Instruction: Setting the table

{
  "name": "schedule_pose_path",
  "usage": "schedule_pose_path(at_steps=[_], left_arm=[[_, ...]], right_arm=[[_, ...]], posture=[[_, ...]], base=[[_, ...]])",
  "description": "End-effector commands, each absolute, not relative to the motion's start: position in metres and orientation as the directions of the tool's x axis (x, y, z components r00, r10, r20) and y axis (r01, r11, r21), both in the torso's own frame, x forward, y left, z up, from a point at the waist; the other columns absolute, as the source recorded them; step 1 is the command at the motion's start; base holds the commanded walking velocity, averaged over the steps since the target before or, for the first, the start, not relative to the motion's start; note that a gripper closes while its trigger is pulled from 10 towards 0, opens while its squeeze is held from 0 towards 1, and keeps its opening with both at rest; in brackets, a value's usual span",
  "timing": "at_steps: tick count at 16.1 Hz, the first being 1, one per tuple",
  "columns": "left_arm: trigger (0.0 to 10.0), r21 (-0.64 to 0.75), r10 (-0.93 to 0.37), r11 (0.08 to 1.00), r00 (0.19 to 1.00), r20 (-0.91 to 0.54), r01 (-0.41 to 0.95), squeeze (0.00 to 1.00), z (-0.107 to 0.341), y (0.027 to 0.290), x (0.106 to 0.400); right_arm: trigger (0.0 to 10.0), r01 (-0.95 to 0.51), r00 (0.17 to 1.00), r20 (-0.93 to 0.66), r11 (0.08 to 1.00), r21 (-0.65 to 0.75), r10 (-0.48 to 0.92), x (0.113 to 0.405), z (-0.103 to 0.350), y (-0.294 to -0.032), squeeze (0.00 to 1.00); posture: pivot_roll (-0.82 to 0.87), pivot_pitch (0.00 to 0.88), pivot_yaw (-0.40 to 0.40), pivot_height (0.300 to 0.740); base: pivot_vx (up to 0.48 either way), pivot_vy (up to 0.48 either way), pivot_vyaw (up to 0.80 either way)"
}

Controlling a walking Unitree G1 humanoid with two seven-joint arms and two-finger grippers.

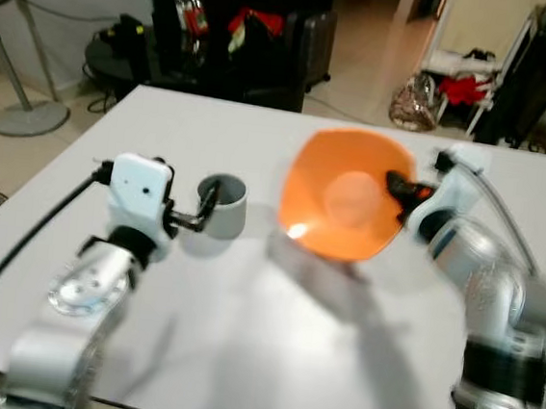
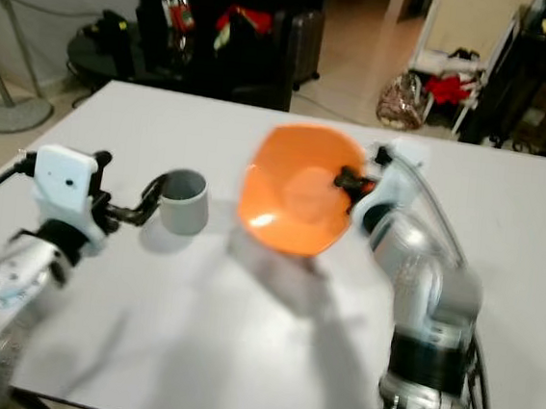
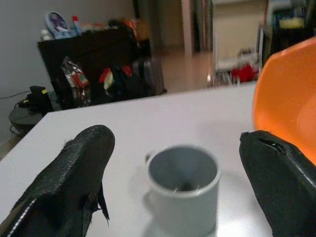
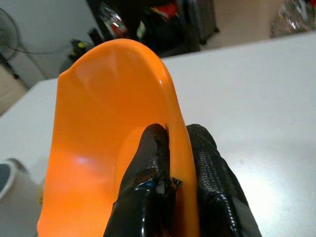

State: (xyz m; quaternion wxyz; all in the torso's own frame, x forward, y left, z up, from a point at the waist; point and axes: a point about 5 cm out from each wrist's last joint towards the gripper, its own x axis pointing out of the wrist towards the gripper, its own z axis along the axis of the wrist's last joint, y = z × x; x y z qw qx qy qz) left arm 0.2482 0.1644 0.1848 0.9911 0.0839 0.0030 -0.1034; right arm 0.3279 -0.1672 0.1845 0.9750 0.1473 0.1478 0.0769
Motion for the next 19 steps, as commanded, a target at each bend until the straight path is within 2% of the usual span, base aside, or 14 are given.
schedule_pose_path(at_steps=[1,3,6,13,19], left_arm=[[10.0,0.174,-0.224,0.958,0.973,-0.050,0.229,0.00,0.183,0.168,0.249],[10.0,0.183,-0.284,0.939,0.956,-0.068,0.292,0.00,0.186,0.172,0.247],[10.0,0.203,-0.354,0.908,0.931,-0.089,0.365,0.00,0.189,0.177,0.246],[10.0,0.190,-0.453,0.863,0.884,-0.120,0.468,0.00,0.191,0.174,0.239],[10.0,0.123,-0.604,0.766,0.772,-0.199,0.631,0.00,0.185,0.162,0.226]], right_arm=[[10.0,-0.148,0.925,-0.290,0.933,0.327,0.248,0.336,0.191,-0.158,0.00],[10.0,-0.125,0.876,-0.397,0.924,0.361,0.273,0.350,0.188,-0.163,0.00],[10.0,-0.101,0.813,-0.472,0.881,0.462,0.340,0.367,0.182,-0.161,0.00],[10.0,-0.020,0.816,-0.472,0.832,0.554,0.334,0.391,0.173,-0.157,0.00],[10.0,0.051,0.788,-0.495,0.762,0.646,0.367,0.389,0.157,-0.164,0.00]], posture=[[-0.02,0.000,0.012,0.740],[-0.02,0.000,0.012,0.740],[-0.02,0.003,0.011,0.740],[-0.02,0.023,0.015,0.740],[-0.02,0.018,0.014,0.740]], base=[[0.000,0.000,0.00],[0.000,0.000,0.00],[0.000,0.000,0.00],[0.000,0.000,0.00],[0.000,0.000,0.00]])
